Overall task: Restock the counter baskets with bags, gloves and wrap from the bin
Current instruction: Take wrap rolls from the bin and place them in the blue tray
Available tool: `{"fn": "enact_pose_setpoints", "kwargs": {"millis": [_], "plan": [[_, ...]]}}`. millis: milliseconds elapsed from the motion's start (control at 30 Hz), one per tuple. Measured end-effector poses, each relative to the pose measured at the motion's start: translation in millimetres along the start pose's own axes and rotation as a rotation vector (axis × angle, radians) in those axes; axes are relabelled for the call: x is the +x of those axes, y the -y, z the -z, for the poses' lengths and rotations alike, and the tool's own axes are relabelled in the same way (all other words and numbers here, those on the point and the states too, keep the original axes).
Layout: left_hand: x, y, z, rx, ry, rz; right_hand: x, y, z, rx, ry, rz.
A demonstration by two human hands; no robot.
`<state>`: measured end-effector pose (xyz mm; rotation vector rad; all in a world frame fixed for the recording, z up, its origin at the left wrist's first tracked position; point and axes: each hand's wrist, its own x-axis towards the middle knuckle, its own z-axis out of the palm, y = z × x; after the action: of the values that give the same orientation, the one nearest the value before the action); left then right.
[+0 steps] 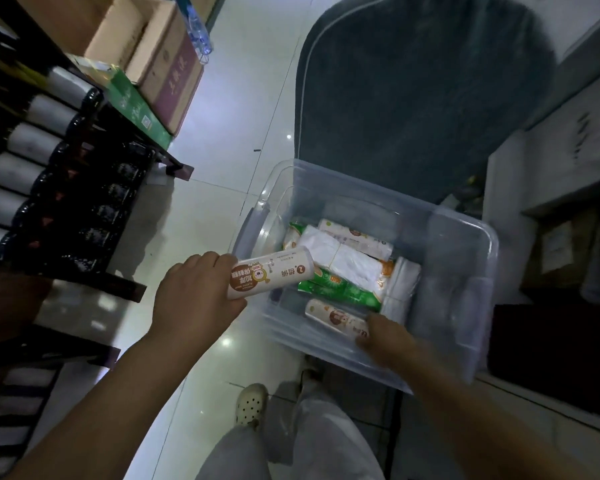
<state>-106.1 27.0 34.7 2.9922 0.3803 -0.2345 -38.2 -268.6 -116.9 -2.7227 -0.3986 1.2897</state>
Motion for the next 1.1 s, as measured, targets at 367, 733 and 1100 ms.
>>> {"fn": "enact_pose_setpoints", "kwargs": {"millis": [367,733,1100], "plan": [[-75,-11,83,-0.087,-0.106,-0.250,-203,14,8,0.445,-0.647,-0.179],[-154,-145,146,-0.315,-0.174,-0.631,-444,9,-47,0.709,-1.031,-0.438],[-277,-324,153,-0.448,-0.060,-0.991,-643,-89,-147,0.622,-1.331,-0.786]]}}
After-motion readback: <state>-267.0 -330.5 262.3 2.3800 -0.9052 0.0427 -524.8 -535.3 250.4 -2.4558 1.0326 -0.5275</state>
